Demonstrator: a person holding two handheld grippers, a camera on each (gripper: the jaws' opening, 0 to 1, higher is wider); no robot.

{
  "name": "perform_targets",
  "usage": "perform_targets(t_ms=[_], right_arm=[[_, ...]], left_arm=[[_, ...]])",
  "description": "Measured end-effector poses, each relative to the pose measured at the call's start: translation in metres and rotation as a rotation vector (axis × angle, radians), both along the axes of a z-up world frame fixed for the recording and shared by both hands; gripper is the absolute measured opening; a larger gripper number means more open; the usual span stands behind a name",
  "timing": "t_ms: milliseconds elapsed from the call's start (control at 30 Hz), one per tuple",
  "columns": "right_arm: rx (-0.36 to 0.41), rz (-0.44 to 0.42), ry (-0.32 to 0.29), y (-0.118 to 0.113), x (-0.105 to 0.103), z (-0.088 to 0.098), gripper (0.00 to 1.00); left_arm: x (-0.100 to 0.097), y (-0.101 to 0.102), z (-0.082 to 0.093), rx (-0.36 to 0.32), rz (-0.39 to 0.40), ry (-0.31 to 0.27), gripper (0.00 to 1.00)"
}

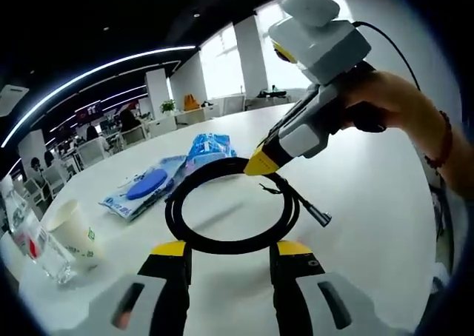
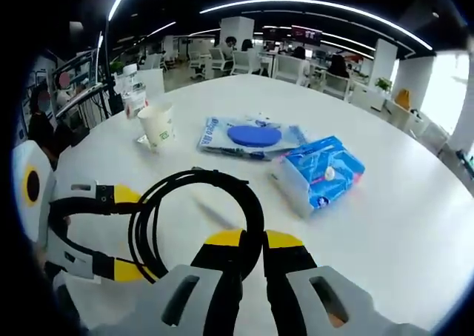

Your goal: Arrange the tabletop items into an orderly group along one side of the table until the central work area is clear of visible clutter.

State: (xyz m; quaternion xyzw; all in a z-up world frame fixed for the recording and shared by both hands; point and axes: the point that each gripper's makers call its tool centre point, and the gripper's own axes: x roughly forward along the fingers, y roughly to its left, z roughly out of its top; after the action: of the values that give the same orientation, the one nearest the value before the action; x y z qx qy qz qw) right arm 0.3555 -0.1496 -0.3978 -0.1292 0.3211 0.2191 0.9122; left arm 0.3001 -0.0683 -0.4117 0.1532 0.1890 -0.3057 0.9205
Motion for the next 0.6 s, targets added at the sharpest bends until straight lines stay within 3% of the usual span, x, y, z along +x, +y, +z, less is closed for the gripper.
perform_targets(t_ms=[600], right_arm=[[-0.012,-0.006,0.036,-0.009,-0.013,-0.016,0.07]], left_arm=[[-0.012,-0.007,-0.011,0.019,-0.028,0.038,0.41]])
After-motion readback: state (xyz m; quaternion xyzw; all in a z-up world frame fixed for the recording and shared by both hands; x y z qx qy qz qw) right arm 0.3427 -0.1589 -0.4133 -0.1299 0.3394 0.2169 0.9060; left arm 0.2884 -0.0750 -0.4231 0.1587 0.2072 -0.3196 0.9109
